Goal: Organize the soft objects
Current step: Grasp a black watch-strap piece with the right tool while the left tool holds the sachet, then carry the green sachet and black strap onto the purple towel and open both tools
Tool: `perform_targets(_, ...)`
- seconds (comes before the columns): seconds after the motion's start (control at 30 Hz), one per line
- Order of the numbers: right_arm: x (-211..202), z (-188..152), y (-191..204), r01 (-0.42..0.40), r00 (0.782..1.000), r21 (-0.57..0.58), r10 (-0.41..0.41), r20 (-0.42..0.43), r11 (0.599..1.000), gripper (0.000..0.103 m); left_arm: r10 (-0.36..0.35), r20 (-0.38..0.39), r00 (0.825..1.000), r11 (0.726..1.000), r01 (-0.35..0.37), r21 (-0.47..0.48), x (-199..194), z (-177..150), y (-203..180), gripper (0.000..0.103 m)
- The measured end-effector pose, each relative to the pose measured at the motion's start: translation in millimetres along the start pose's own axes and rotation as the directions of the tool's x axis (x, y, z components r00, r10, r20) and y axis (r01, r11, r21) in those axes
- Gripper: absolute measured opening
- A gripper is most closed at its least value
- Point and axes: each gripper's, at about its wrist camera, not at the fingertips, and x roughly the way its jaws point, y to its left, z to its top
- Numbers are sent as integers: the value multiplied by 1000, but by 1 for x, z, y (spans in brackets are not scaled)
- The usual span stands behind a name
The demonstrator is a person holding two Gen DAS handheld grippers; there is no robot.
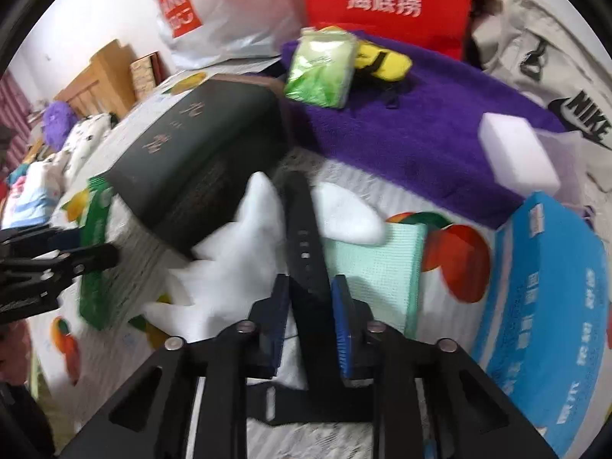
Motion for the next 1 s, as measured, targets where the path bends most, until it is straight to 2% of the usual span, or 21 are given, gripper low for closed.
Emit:
perform_targets(0.3, -14, -26, 16, -37, 999, -22, 36, -19, 999, 21, 17, -2, 1000, 1000, -17, 11, -8, -8, -3, 39)
perform_targets(0.5, -36, -39, 20, -32, 999, -3, 32, 18, 999, 20, 27, -4, 1000, 999, -27, 18, -15, -18, -5, 39)
perform_targets(0.87, -86, -62, -1, 3, 997, 66, -8, 75, 998, 21, -29, 18, 999, 999, 29, 37, -35, -22, -27, 39)
perform_targets(1.0, -104, -78, -10, 11, 995, 88, -19, 95, 996, 21, -11, 25, 1000, 999, 10, 42, -41, -23, -33, 39)
